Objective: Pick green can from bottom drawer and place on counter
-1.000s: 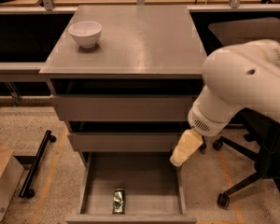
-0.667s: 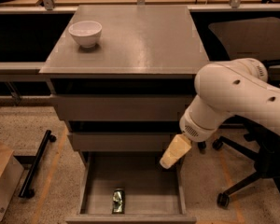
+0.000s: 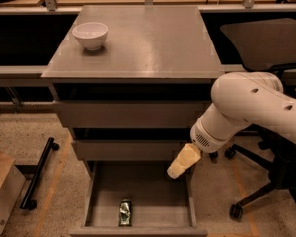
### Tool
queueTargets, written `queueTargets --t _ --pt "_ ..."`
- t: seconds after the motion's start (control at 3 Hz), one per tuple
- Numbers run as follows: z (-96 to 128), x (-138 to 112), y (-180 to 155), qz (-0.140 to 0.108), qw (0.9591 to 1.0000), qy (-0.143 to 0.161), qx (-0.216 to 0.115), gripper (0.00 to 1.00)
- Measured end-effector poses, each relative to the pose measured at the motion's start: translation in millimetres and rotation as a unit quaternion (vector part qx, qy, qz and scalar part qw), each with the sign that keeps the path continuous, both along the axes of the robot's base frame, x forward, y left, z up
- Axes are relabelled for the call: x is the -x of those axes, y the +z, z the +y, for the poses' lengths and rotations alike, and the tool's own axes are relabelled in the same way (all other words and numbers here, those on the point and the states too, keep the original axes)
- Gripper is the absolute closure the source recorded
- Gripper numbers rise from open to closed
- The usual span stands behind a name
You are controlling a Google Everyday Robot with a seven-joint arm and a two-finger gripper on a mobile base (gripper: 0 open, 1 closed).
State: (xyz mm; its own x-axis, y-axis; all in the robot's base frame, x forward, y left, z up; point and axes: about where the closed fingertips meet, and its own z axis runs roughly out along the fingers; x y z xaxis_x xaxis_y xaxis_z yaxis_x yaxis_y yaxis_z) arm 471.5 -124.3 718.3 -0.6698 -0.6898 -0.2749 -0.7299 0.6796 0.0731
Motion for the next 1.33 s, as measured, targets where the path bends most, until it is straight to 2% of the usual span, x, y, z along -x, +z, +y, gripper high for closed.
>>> queueTargets --t 0.67,1.0,1.33 --pt "22.6 -35.2 -70.2 0.008 0.9983 -0.019 -0.054 0.0" --pt "37.0 -53.2 -100.7 0.006 0.9907 -0.031 -0.133 0.0" --pt "37.2 -51.3 -100.3 0.008 0.9917 -0.028 -0.125 0.0"
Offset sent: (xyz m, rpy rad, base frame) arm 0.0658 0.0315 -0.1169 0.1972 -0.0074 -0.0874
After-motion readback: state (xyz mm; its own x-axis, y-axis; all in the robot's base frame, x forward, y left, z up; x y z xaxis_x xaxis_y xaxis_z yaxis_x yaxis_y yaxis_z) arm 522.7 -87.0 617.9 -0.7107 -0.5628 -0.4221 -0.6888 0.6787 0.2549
